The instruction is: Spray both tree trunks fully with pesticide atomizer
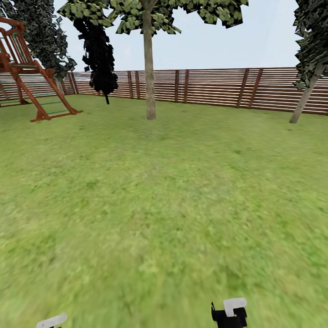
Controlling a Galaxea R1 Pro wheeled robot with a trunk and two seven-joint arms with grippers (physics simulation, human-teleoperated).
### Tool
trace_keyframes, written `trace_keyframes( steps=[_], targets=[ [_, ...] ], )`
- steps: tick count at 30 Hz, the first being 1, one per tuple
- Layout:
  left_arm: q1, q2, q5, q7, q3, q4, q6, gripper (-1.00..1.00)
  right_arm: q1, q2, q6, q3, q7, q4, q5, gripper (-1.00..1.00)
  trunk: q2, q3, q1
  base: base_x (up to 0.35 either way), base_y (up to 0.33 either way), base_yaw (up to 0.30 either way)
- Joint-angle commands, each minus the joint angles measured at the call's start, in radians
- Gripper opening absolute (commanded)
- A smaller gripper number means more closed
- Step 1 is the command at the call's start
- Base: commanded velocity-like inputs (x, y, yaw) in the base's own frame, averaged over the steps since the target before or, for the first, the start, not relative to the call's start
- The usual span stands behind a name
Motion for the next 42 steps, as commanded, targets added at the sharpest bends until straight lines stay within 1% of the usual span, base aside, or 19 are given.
trace_keyframes(
  steps=[1, 42],
  targets=[
    [-0.001, 0.0, -0.005, -0.006, 0.009, 0.001, -0.004, -1.0, -0.001, 0.0, -0.002, -0.005, -0.006, 0.001, 0.01, 1.0, 0.0, -0.001, 0.0, 0.338, 0.0, 0.0],
    [-0.001, 0.0, -0.005, -0.006, 0.009, 0.001, -0.003, -1.0, -0.001, 0.0, -0.002, -0.005, -0.006, 0.001, 0.01, 1.0, 0.0, -0.001, 0.0, 0.338, 0.0, 0.0]
  ],
)
